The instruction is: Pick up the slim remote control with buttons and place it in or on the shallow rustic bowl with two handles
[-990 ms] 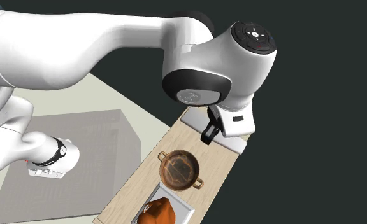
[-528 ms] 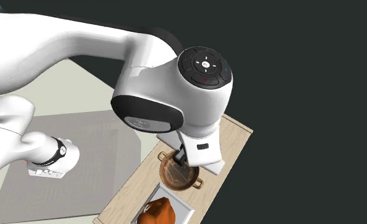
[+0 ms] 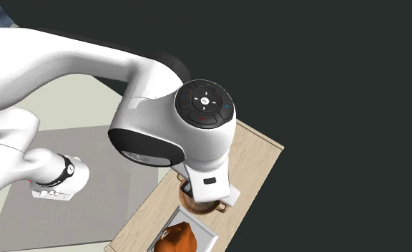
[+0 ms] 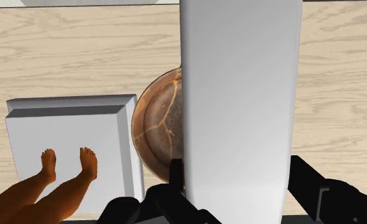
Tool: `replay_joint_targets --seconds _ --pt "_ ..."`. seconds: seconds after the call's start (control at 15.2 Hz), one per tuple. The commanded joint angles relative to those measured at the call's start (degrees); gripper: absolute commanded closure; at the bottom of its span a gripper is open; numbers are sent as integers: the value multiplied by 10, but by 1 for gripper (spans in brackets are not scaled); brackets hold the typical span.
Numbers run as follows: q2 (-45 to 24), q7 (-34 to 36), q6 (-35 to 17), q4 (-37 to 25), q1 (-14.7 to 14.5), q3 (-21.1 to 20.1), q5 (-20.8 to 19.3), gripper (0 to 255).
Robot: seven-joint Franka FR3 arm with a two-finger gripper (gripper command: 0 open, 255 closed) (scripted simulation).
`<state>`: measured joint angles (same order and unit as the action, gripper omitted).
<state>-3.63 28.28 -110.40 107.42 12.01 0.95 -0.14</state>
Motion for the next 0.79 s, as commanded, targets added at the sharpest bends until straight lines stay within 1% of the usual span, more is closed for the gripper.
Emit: replay_joint_targets --seconds 0.0,0.4,0.73 --pt "-3 1 -15 11 0 0 0 255" --pt "-17 1 -64 46 0 0 0 255" --pt "-17 1 -64 46 0 0 0 255"
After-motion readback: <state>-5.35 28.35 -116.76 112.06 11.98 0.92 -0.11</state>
